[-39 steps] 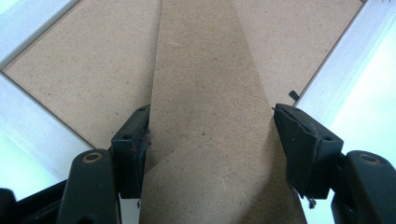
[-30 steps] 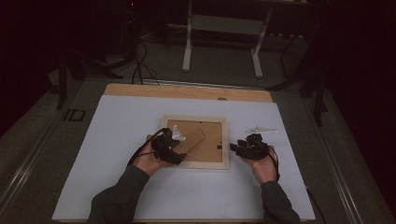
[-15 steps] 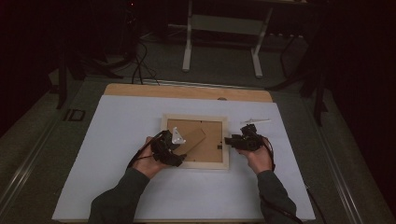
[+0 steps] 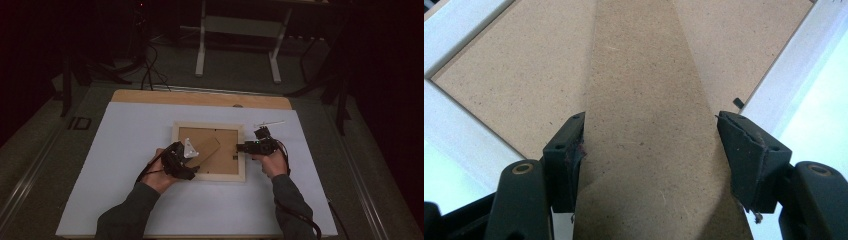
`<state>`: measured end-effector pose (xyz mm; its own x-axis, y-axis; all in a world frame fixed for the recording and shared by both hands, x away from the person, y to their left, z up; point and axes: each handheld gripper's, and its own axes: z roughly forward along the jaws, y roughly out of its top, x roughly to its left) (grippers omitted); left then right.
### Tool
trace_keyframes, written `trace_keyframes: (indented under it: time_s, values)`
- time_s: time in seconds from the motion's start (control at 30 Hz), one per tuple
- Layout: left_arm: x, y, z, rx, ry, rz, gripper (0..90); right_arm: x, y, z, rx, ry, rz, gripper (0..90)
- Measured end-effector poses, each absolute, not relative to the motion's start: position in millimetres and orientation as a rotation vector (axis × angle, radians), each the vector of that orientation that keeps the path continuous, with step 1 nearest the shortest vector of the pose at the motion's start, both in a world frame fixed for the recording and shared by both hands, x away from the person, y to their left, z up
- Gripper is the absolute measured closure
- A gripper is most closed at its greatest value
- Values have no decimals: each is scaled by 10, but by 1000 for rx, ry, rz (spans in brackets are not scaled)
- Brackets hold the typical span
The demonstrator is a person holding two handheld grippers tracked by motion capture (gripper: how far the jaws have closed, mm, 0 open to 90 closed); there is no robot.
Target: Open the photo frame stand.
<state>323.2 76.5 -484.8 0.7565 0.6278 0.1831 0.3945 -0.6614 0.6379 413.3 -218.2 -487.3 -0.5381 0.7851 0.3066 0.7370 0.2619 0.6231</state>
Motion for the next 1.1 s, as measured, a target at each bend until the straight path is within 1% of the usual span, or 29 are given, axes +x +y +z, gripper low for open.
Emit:
trace_keyframes:
  time_s: [0.13, 0.37, 0.47, 0.53, 0.63, 0.8, 0.97, 1.1]
  values:
    - [3215, 764, -4853, 2359, 756, 542, 348, 4192, -2205, -4908, 1504, 2467, 1172, 505]
    - [3192, 762, -4853, 2351, 736, 564, 348, 4269, -2254, -4955, 1570, 2496, 1250, 505]
    - [3192, 768, -4856, 2349, 734, 563, 348, 4285, -2262, -4967, 1591, 2509, 1270, 521]
    - [3196, 778, -4861, 2349, 736, 560, 348, 4284, -2283, -4958, 1602, 2503, 1271, 564]
    - [3193, 783, -4864, 2344, 732, 557, 347, 4266, -2302, -4940, 1604, 2500, 1276, 567]
    - [3216, 811, -4868, 2333, 750, 512, 347, 4247, -2293, -4921, 1597, 2491, 1266, 570]
    - [3271, 856, -4877, 2315, 787, 425, 343, 4234, -2292, -4921, 1599, 2480, 1270, 571]
    - [3303, 880, -4880, 2307, 816, 386, 300, 4232, -2290, -4929, 1607, 2473, 1273, 571]
